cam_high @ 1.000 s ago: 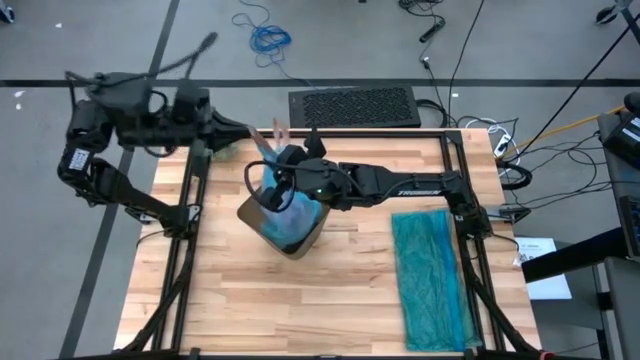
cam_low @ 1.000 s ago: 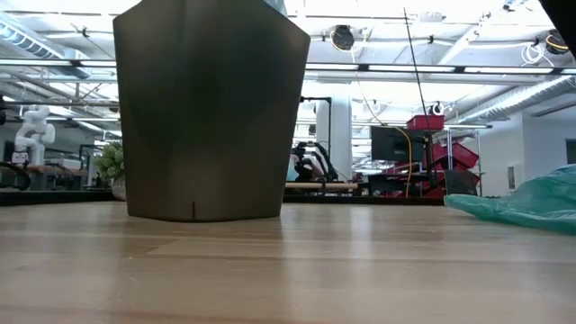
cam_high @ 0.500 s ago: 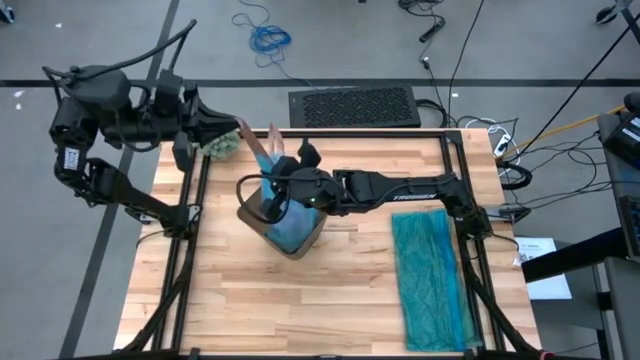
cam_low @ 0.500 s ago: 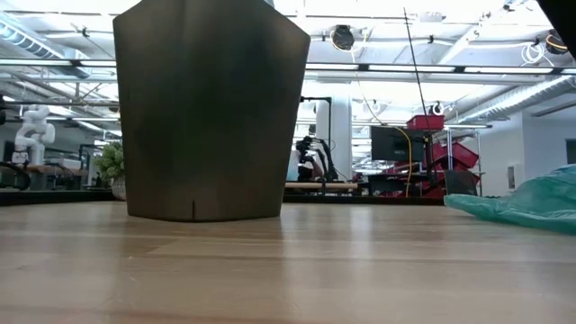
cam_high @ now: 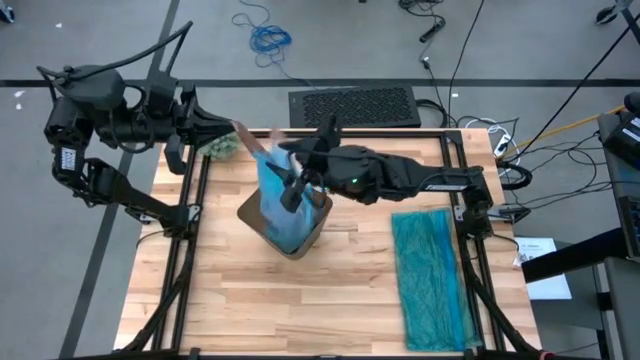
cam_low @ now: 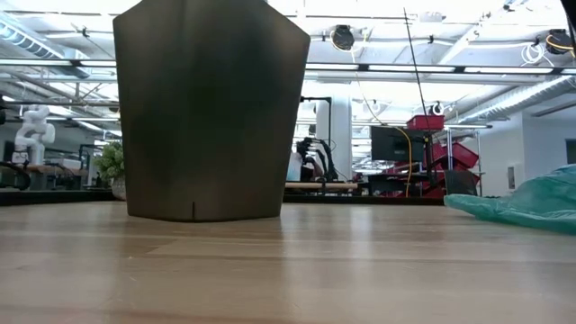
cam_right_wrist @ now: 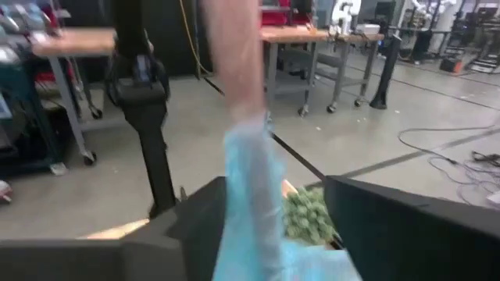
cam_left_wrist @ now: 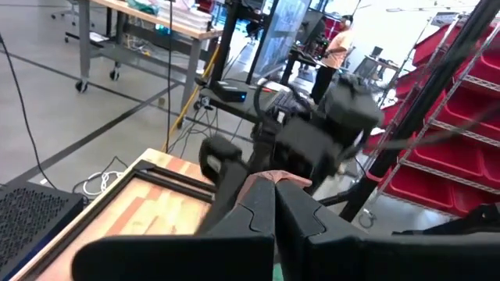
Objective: Place trash/remove bag and relplace
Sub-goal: Close the blue trash bag
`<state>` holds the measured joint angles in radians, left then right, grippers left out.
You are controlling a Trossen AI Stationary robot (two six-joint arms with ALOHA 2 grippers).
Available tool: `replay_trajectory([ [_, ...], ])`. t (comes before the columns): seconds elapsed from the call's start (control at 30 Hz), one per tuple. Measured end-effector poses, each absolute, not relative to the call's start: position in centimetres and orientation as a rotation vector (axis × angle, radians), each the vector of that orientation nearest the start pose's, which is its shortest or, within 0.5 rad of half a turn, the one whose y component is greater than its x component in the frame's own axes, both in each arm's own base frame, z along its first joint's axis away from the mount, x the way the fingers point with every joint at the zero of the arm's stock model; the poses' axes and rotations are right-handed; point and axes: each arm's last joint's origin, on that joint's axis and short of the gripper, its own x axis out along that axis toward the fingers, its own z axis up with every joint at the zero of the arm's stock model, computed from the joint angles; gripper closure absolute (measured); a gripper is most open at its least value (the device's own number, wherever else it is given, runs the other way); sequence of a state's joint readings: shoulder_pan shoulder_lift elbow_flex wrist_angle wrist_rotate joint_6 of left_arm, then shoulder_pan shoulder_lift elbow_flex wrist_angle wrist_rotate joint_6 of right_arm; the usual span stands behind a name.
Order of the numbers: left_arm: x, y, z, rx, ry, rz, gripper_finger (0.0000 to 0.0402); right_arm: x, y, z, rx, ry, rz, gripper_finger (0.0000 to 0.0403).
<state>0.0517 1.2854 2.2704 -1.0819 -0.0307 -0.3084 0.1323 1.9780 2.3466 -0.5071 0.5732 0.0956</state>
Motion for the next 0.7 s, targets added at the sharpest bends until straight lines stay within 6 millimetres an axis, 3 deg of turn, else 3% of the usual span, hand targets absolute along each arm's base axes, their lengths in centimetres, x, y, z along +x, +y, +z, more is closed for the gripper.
replay_trajectory([
  [0.2,12.7,0.7,58.5,-0.310,0.088,0.082,0.0401,41.8,4.1,48.5,0.061,0.069,-0.413,0.0120],
  [0.37,12.8,0.7,58.4,-0.309,0.090,0.074,0.0401,42.7,3.8,48.2,0.111,0.025,-0.396,0.0111],
  [0.53,12.8,0.7,58.5,-0.309,0.084,0.073,0.0401,43.8,2.6,47.6,0.145,0.003,-0.385,0.0143],
  [0.7,12.9,0.7,58.8,-0.303,0.050,0.066,0.0401,45.5,1.4,45.9,0.185,0.033,-0.312,0.0244],
])
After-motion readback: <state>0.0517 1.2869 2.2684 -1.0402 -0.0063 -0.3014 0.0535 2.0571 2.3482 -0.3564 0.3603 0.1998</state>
